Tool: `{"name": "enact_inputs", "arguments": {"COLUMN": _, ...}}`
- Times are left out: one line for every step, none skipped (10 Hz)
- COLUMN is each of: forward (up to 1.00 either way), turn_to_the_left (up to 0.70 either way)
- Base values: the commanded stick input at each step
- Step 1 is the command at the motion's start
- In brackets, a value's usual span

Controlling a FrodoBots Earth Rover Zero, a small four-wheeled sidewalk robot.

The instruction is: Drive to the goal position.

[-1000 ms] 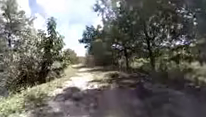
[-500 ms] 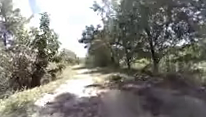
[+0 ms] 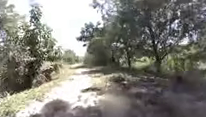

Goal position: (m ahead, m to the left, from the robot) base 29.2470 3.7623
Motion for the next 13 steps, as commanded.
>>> {"name": "enact_inputs", "arguments": {"forward": 0.70, "turn_to_the_left": 0.00}}
{"name": "enact_inputs", "arguments": {"forward": 0.70, "turn_to_the_left": 0.00}}
{"name": "enact_inputs", "arguments": {"forward": 0.70, "turn_to_the_left": 0.00}}
{"name": "enact_inputs", "arguments": {"forward": 0.70, "turn_to_the_left": 0.00}}
{"name": "enact_inputs", "arguments": {"forward": 0.70, "turn_to_the_left": 0.00}}
{"name": "enact_inputs", "arguments": {"forward": 0.70, "turn_to_the_left": 0.00}}
{"name": "enact_inputs", "arguments": {"forward": 0.70, "turn_to_the_left": 0.00}}
{"name": "enact_inputs", "arguments": {"forward": 0.70, "turn_to_the_left": 0.00}}
{"name": "enact_inputs", "arguments": {"forward": 0.70, "turn_to_the_left": 0.00}}
{"name": "enact_inputs", "arguments": {"forward": 0.70, "turn_to_the_left": 0.00}}
{"name": "enact_inputs", "arguments": {"forward": 0.70, "turn_to_the_left": 0.00}}
{"name": "enact_inputs", "arguments": {"forward": 0.70, "turn_to_the_left": 0.00}}
{"name": "enact_inputs", "arguments": {"forward": 0.70, "turn_to_the_left": 0.00}}
